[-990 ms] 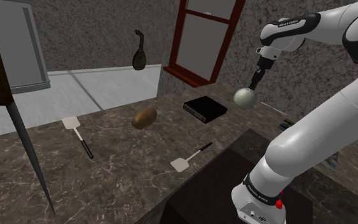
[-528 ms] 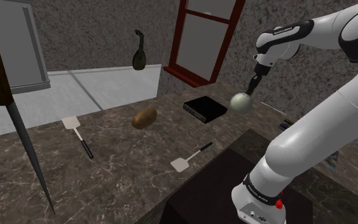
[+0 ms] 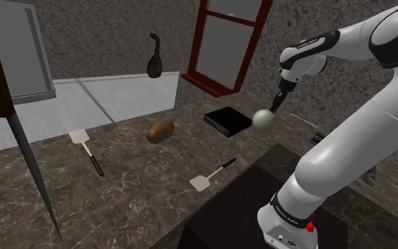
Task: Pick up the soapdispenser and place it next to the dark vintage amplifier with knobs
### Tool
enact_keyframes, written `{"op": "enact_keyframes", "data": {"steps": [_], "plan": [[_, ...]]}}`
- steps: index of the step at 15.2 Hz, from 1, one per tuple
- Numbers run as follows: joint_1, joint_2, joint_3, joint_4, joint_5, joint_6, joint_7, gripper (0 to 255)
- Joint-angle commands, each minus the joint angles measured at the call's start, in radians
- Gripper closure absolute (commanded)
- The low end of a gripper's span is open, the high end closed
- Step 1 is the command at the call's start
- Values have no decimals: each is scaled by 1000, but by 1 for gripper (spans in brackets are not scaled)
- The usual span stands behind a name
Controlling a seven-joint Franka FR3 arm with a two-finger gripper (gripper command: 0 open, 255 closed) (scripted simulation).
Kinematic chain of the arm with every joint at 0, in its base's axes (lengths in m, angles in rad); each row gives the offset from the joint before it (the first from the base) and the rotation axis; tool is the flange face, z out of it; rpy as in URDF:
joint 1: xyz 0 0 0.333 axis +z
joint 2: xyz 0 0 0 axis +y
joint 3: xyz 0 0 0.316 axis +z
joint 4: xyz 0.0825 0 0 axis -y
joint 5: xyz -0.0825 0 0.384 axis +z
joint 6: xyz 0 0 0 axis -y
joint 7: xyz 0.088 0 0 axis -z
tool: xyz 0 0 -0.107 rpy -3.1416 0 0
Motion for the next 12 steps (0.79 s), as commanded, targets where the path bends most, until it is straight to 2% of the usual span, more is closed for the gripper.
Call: {"op": "enact_keyframes", "data": {"steps": [1,12], "plan": [[3,21,-9,-15,14,32,-12,255],[15,135,-41,-93,106,192,-86,255]]}}
